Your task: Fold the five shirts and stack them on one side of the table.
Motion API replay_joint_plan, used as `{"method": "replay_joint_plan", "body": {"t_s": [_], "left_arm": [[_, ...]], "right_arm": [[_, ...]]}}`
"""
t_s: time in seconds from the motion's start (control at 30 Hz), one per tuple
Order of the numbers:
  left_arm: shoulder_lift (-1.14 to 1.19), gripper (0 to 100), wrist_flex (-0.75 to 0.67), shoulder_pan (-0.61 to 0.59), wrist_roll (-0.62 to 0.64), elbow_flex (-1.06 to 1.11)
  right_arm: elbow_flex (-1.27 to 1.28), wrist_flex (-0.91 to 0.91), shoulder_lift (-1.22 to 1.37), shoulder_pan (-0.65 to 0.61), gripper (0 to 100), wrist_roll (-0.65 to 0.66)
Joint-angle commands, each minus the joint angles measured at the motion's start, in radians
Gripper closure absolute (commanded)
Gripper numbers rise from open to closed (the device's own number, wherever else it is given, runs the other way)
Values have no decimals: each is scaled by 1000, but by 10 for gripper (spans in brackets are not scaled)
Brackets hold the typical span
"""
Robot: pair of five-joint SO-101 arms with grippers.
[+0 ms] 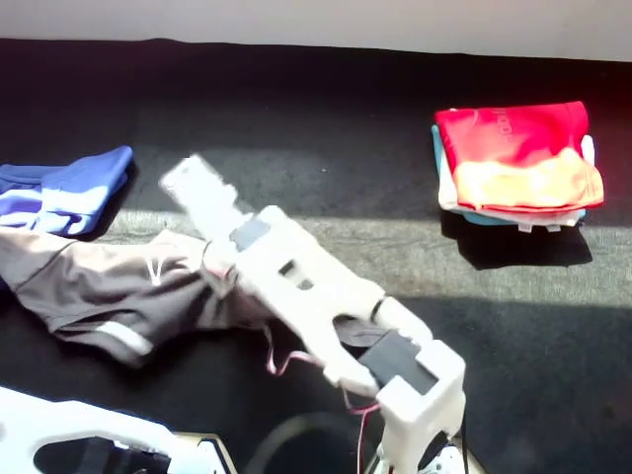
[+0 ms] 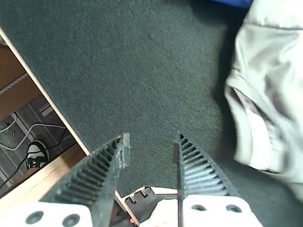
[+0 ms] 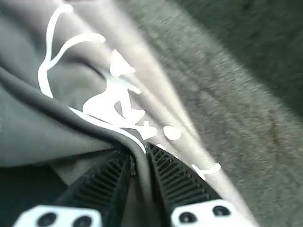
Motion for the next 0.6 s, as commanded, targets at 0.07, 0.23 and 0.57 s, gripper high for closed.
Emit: {"method": "replay_joint_plan", "body": {"t_s": [0.07,0.23,0.57], "left_arm": [[-18,836,-6,137,-3,-4],[-16,836,-12,455,2,77],[-15,832,-278,1265,146,435]], "right_arm": [[-249,-2,-2,315,992,-3],[-361,-8,45,490,992,-2],[-547,82,222,611,746,-8]]}}
